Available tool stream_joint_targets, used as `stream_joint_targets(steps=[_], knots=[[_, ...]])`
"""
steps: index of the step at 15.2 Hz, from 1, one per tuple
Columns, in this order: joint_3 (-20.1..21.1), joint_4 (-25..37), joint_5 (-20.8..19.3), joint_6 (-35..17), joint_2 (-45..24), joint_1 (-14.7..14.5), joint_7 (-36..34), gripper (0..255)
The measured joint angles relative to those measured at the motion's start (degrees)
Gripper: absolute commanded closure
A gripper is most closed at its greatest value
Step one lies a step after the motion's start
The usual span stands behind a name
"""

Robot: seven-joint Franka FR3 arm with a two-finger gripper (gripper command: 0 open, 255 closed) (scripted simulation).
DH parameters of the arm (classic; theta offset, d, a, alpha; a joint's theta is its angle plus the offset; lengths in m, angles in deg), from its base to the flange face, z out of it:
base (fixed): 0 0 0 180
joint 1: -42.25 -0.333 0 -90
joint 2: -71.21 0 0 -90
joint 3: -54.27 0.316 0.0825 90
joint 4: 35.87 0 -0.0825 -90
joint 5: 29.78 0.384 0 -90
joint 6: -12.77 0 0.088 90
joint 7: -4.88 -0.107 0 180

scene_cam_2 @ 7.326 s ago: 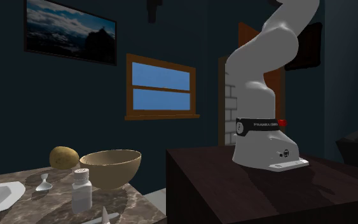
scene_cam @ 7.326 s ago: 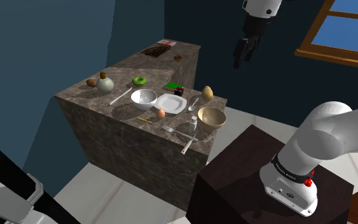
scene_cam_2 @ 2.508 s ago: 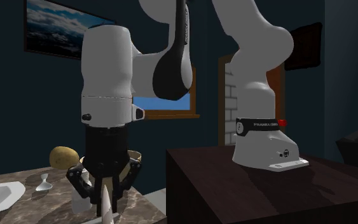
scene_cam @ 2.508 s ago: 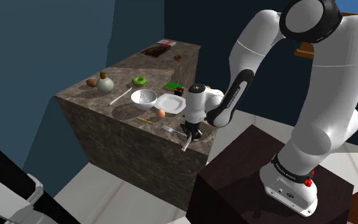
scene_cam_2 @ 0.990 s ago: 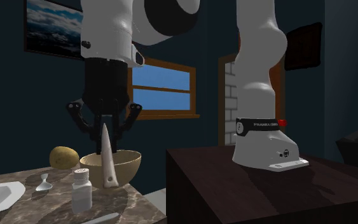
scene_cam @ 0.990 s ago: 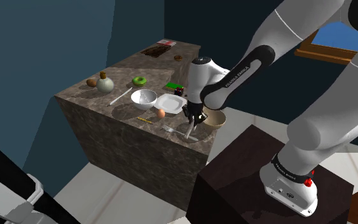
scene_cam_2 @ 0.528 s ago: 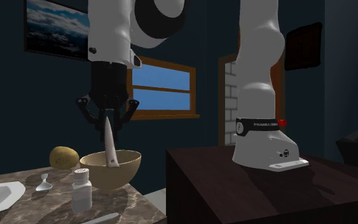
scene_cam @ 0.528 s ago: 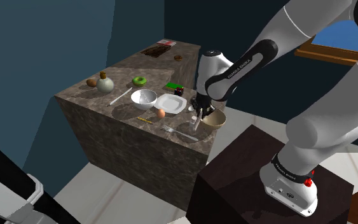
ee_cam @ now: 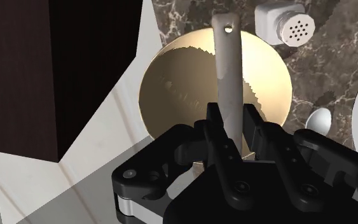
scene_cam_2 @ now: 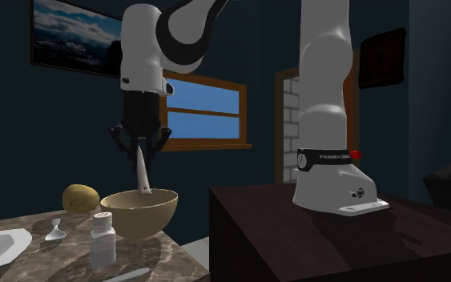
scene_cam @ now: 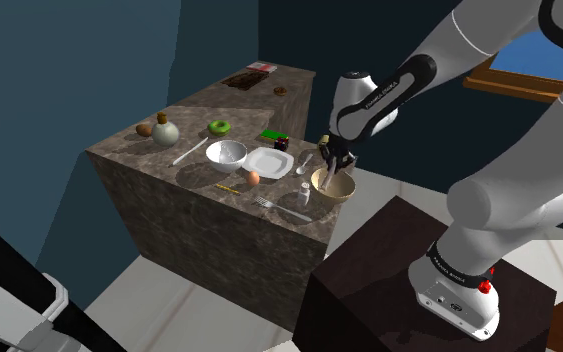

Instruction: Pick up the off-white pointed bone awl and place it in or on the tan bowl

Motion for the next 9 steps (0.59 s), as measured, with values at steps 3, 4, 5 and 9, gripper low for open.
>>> stream_joint_targets(steps=[3, 4, 5, 9], knots=[[-2.1, 1.4, -1.1, -0.2, -1.5, 2.1, 3.3, 255], [-2.4, 1.3, -1.9, -1.0, -2.3, 2.4, 3.2, 255], [-2.6, 1.4, -2.6, -1.5, -3.0, 2.5, 2.9, 255], [-3.4, 1.4, -6.7, -4.5, -6.5, 2.6, 0.0, 255]])
